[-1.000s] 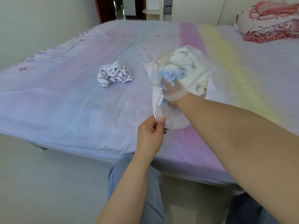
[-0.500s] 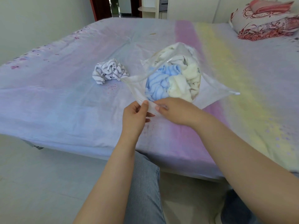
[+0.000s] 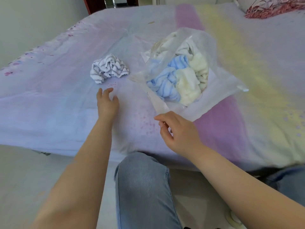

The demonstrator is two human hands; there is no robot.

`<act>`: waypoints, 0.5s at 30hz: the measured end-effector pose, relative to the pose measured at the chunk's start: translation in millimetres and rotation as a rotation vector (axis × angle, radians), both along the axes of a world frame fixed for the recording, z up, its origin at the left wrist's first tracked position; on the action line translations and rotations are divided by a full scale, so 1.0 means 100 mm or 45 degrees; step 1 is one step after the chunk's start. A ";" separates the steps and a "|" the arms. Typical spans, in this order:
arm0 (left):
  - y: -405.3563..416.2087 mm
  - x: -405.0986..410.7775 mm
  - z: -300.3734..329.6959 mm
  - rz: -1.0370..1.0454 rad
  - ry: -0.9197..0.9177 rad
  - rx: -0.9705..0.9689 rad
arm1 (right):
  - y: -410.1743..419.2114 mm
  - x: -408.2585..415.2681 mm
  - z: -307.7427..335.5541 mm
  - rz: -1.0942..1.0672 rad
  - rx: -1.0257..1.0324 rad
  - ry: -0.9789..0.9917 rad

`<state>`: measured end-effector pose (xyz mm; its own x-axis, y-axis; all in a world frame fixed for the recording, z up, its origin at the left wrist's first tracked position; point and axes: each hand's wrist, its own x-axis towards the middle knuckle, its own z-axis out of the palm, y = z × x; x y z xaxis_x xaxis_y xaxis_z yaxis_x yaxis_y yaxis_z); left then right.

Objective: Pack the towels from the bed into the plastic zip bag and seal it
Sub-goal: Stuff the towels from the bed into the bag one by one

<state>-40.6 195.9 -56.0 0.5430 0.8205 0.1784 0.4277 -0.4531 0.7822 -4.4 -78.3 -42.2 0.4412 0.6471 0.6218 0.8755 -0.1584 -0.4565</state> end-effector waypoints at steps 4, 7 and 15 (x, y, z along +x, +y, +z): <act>0.56 0.33 0.00 -0.057 0.394 -0.088 | 0.09 0.05 0.03 -0.021 -0.016 0.182; 0.88 0.59 0.00 -0.022 0.522 -0.074 | 0.15 0.10 0.02 -0.033 0.021 0.224; 1.34 0.85 -0.33 -0.056 0.256 -0.094 | 0.17 0.14 -0.04 -0.141 0.102 0.368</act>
<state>44.5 330.2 -88.5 0.5971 0.8022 0.0030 0.5595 -0.4191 0.7150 9.4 -61.6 -45.8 0.6722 0.5394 0.5071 0.6870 -0.1990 -0.6989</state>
